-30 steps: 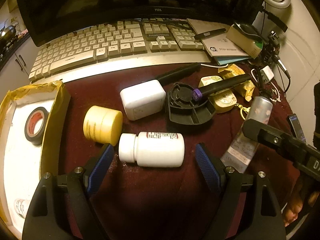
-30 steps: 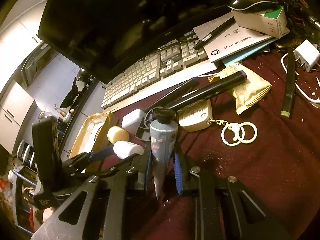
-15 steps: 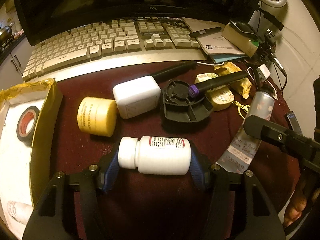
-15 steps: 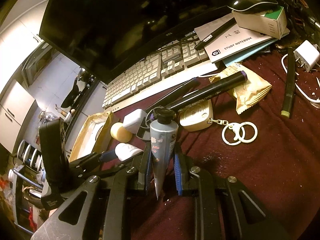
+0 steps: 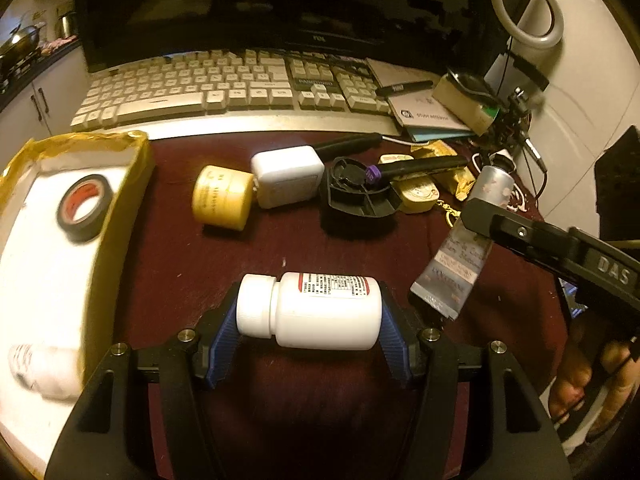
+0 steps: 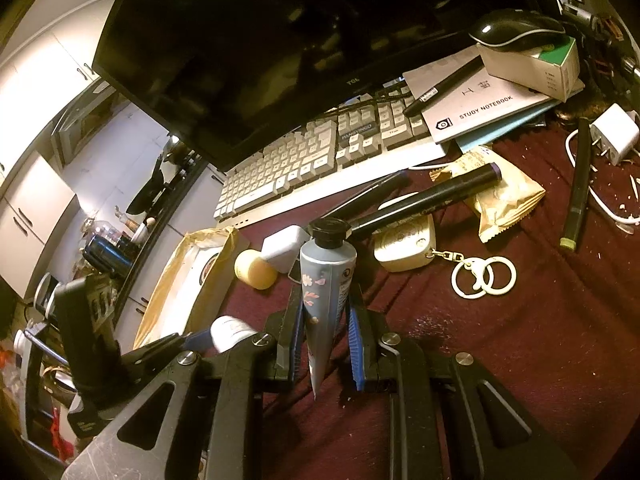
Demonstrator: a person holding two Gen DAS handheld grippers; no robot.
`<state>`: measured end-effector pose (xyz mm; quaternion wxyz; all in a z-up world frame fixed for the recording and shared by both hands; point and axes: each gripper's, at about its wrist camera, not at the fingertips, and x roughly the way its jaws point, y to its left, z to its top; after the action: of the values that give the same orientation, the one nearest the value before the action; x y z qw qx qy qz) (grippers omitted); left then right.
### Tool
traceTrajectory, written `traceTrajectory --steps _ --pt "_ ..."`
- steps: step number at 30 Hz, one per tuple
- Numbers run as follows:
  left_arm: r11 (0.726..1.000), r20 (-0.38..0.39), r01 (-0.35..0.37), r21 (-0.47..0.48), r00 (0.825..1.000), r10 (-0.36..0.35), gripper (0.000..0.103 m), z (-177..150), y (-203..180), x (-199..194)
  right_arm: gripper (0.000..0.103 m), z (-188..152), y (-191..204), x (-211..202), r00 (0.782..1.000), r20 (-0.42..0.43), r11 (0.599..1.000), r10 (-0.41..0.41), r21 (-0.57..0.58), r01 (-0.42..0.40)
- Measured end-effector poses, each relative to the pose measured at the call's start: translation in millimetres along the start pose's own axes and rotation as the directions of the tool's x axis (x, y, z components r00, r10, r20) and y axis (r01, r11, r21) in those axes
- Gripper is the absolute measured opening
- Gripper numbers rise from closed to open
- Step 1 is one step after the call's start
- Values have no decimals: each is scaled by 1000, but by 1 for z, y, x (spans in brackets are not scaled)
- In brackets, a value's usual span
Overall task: Organize rigid objects
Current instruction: 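Lift the pill bottle with the left tool while the right tool holds the tube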
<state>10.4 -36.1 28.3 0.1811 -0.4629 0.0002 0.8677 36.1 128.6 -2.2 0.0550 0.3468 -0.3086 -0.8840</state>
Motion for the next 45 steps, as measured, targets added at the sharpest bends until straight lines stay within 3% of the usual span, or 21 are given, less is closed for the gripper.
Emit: traceTrajectory --steps 16,45 --pt "998 27 -17 -58 999 18 61 -17 14 -25 18 0 9 -3 1000 4 1000 10 -19 -10" --pt "997 60 -8 -73 998 13 61 -25 20 -42 18 -4 24 -6 1000 6 999 19 -47 -19"
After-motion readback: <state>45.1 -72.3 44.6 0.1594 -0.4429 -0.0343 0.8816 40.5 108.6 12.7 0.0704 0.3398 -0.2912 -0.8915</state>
